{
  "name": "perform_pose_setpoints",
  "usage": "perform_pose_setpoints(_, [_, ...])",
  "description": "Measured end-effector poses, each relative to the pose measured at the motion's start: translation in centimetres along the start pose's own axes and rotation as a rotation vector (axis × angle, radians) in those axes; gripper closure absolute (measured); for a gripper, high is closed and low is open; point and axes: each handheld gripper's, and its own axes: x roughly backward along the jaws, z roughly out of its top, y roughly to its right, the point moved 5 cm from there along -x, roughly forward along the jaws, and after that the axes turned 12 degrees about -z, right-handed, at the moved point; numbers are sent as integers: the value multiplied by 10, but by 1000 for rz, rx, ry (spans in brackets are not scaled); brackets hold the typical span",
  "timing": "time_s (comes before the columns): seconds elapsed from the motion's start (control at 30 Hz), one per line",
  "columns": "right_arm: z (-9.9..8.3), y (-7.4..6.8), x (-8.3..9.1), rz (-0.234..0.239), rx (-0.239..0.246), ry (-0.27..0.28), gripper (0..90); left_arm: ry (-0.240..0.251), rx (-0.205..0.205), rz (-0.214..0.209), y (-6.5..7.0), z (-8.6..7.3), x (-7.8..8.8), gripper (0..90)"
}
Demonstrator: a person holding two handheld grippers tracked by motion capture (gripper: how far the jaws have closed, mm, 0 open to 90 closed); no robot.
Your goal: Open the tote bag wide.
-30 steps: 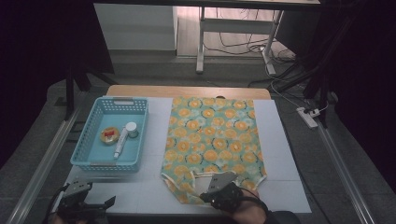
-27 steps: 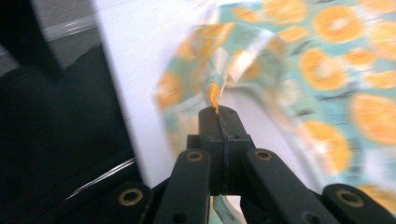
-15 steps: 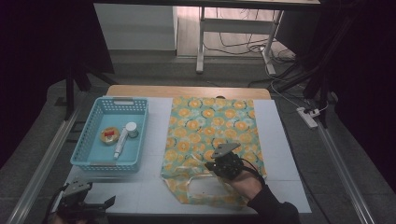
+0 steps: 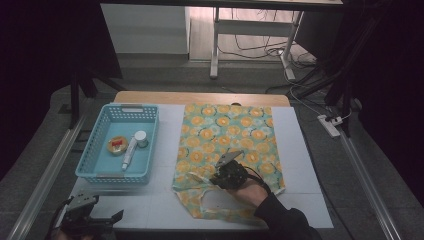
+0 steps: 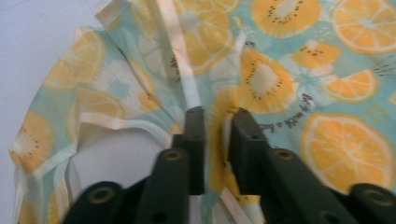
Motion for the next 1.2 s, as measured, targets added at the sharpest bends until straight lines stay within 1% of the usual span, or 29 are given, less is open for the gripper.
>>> perform_pose_setpoints(0.03, [0,-1,-2,11,-2,-4,691,-1,-1,0,0,0,0,0])
perform_pose_setpoints(0.17, [0,-6,-7,26,15,-11,641,-2,-1,0,0,0,0,0])
perform_pose_setpoints(0.2, [0,-6,-7,26,15,-11,641,-1,0,0,0,0,0,0])
perform_pose_setpoints(0.3, [1,-9,-12,19,50,-15,635,-1,0,0,0,0,0,0])
perform_pose_setpoints(0.37, [2,-10,-13,18,59,-12,641,-1,0,0,0,0,0,0])
perform_pose_setpoints(0.4, [3,-11,-14,1,94,-12,691,-1,-1,0,0,0,0,0])
perform_pose_setpoints(0.43, [3,-12,-14,-3,107,-15,743,-1,-1,0,0,0,0,0])
perform_pose_setpoints(0.47, [3,-12,-14,-3,107,-15,743,-1,0,-1,0,0,0,0])
perform_pose_setpoints(0.5, [3,-14,-14,12,130,-16,838,-2,-1,-1,0,0,0,0])
perform_pose_setpoints(0.53, [3,-14,-14,12,130,-16,838,-2,-1,0,0,0,0,0])
perform_pose_setpoints(0.6, [4,-18,-14,0,171,-21,894,-1,0,0,0,0,0,0])
perform_pose_setpoints(0.63, [4,-18,-14,3,167,-21,896,-1,0,0,0,0,0,0])
perform_pose_setpoints(0.7, [4,-17,-14,16,141,-24,899,-1,-1,0,0,0,0,0])
perform_pose_setpoints(0.73, [4,-17,-14,16,141,-24,899,-1,0,0,0,0,0,0])
perform_pose_setpoints(0.77, [4,-14,-14,30,110,-22,900,2,3,-1,0,0,0,0])
perform_pose_setpoints(0.8, [4,-14,-14,30,110,-22,900,2,3,-1,0,0,0,0])
perform_pose_setpoints(0.87, [6,-11,-11,32,86,-5,900,1,2,-1,-1,0,0,0])
perform_pose_setpoints(0.9, [10,-7,-7,38,54,18,900,1,2,0,-1,0,0,0])
perform_pose_setpoints(0.93, [10,-7,-7,38,54,18,900,2,3,0,-1,0,0,0])
perform_pose_setpoints(0.97, [13,-2,-2,34,35,41,900,2,3,0,-1,0,0,0])
perform_pose_setpoints(1.0, [15,0,0,33,25,50,900,2,4,1,-1,0,0,0])
perform_pose_setpoints(1.07, [16,3,2,30,20,58,900,4,6,1,-1,0,0,0])
perform_pose_setpoints(1.1, [20,7,5,25,10,76,900,5,8,0,-1,0,0,0])
perform_pose_setpoints(1.13, [20,7,5,25,10,76,900,6,9,-1,-1,0,1,0])
perform_pose_setpoints(1.17, [24,11,8,17,7,96,900,7,11,-4,-1,0,1,0])
perform_pose_setpoints(1.2, [26,13,10,17,-2,101,900,8,14,-6,-1,0,1,0])
